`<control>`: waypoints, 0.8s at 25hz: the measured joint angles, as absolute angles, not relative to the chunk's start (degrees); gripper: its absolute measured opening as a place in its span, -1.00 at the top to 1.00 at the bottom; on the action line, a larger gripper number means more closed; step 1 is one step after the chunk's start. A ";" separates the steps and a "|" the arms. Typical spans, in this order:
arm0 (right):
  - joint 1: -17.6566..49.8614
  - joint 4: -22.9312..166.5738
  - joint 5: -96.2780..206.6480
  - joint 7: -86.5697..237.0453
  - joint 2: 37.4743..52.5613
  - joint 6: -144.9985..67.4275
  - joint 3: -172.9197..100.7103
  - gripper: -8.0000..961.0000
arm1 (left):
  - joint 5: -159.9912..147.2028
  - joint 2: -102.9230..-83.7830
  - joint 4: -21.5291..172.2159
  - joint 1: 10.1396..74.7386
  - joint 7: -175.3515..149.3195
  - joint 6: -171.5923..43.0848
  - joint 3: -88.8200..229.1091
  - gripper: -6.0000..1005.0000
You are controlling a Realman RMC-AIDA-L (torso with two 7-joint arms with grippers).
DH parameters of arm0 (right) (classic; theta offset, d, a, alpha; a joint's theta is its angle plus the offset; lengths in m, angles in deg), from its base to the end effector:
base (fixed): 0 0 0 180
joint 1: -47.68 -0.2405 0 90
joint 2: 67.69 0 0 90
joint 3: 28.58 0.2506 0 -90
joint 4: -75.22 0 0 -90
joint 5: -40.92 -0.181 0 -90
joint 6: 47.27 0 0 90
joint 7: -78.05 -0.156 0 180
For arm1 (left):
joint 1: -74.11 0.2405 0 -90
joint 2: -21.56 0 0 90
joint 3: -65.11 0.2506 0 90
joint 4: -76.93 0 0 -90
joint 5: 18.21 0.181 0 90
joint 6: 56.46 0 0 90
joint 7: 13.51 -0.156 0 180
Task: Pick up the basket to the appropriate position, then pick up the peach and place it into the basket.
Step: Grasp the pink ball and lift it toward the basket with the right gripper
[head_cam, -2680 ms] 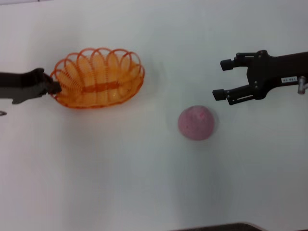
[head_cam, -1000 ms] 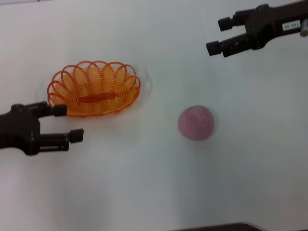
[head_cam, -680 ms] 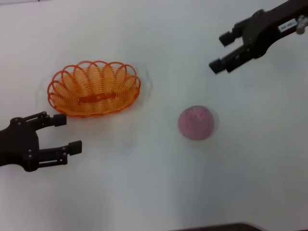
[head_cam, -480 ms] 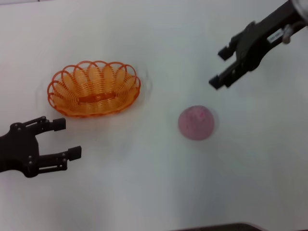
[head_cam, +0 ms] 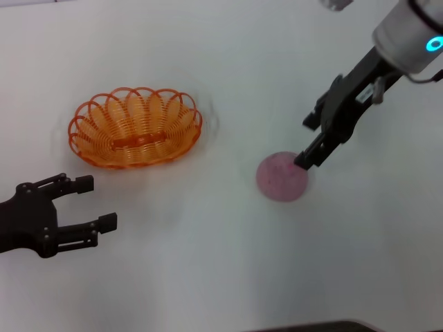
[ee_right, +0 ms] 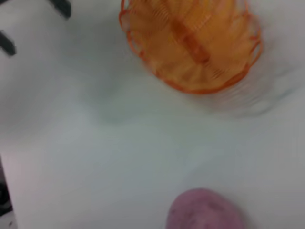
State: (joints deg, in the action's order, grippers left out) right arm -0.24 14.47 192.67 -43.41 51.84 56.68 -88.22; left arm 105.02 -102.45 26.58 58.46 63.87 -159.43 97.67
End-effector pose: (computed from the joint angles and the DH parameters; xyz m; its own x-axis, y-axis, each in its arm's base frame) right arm 0.1791 0.3296 -0.0023 0.8171 -0.4600 0.3476 -0.4500 -0.8857 -0.1142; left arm -0.2781 0.2223 -0.0030 0.7665 0.4265 0.4802 0.5275 -0.8445 -0.0920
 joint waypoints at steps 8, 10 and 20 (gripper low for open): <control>-1.25 20.45 192.44 -43.96 52.40 50.87 -94.21 -0.64 | 105.11 -102.45 26.93 58.47 63.82 -158.98 97.36 -0.74; -1.35 21.21 192.27 -44.60 52.48 49.10 -95.85 -0.33 | 105.20 -102.45 27.25 58.47 63.81 -158.90 97.37 -0.74; -2.25 22.98 188.70 -44.92 52.21 47.16 -97.74 0.32 | 106.47 -102.43 27.38 59.07 63.76 -158.65 96.82 -0.73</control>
